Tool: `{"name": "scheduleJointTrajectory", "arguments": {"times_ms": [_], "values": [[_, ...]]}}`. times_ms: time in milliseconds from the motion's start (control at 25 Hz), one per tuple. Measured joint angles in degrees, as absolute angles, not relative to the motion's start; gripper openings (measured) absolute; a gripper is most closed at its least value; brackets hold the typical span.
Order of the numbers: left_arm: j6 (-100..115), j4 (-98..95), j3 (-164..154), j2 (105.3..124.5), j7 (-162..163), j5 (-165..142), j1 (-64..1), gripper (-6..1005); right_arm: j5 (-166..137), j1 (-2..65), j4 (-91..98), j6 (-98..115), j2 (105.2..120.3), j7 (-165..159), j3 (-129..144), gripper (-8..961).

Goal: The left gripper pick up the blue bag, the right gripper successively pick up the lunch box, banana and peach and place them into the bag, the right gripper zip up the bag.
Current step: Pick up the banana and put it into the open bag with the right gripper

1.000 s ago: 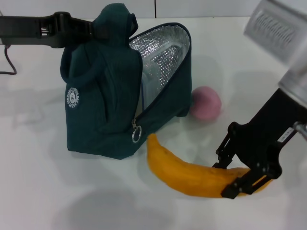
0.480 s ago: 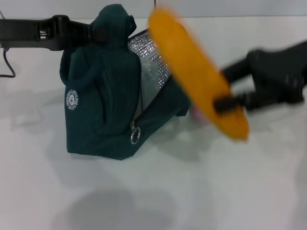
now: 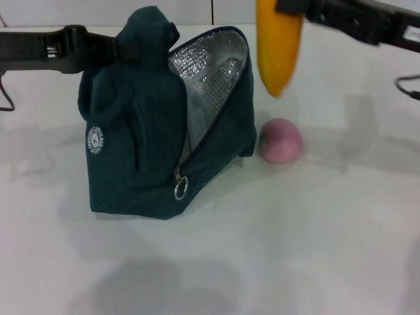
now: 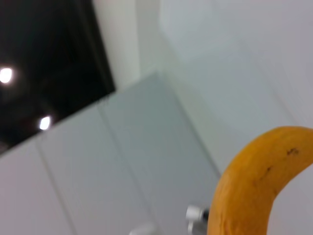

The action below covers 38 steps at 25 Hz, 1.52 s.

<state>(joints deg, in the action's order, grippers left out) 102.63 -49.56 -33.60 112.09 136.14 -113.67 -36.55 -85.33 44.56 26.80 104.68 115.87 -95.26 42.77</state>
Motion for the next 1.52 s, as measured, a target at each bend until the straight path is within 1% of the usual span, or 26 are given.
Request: {"name": "scheduleJointTrajectory", "arguments": {"times_ms": [160,680,1520], "values": [[102.62,-49.45,-33.58,112.07,136.14,-113.07,-36.29,39,-79.54,47.0,18.27,99.82,116.11,-89.42,44.96,410],[102.36,-49.39,-33.59,112.25,135.52,-112.97,-36.72,39,-76.44,55.66,4.82,88.49,116.19,-77.59,51.25,411],[102.2,-49.39,-33.65,112.32,135.44,-112.93,-36.38,39,-76.88,56.01,-1.17,86.26,116.19,-69.12,54.32,412]]}}
